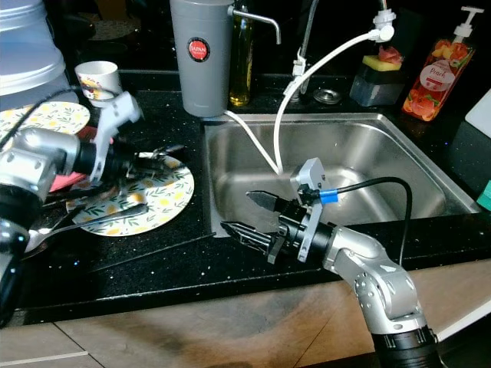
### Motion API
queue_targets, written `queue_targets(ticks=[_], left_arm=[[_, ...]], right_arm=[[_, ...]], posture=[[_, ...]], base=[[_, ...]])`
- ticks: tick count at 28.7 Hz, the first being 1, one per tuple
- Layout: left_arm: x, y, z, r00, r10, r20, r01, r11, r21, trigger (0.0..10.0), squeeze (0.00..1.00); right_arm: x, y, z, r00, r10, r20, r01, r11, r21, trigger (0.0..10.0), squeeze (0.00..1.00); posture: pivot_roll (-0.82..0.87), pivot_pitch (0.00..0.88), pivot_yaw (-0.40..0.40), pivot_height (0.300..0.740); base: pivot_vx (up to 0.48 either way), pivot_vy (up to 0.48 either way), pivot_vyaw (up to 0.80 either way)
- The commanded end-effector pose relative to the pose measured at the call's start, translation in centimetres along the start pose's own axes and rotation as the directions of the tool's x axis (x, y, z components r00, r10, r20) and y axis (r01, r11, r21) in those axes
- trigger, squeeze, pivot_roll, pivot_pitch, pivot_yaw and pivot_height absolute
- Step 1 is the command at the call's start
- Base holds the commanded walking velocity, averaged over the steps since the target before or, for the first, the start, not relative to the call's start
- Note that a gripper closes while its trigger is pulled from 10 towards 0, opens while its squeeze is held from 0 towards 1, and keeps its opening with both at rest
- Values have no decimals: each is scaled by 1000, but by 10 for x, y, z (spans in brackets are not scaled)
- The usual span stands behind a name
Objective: Kitchen organization
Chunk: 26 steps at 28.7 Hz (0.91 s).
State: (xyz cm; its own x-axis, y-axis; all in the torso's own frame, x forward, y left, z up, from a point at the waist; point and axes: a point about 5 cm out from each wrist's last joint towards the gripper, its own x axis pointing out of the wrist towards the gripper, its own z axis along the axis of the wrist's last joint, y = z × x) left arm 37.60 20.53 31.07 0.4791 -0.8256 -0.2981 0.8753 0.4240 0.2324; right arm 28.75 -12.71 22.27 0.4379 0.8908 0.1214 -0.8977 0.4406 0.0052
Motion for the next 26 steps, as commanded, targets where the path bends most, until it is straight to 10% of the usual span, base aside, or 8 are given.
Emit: queue_targets(ticks=[1,14,26], left_arm=[[2,0,14,998,-10,67,10,1000,1,0,0],[0,0,30,984,-3,179,9,999,-36,0,0],[3,1,62,900,50,434,20,988,-156,0,0]], right_arm=[[0,1,3,1000,6,-3,-6,1000,-14,10000,0],[0,1,3,1000,9,-5,-9,1000,-15,10000,0],[0,1,2,1000,10,-7,-10,1000,-14,10000,0]], posture=[[-19,114,-58,740],[-19,116,-57,740],[-17,117,-54,740]], base=[[0,0,0],[0,0,0],[0,0,0]])
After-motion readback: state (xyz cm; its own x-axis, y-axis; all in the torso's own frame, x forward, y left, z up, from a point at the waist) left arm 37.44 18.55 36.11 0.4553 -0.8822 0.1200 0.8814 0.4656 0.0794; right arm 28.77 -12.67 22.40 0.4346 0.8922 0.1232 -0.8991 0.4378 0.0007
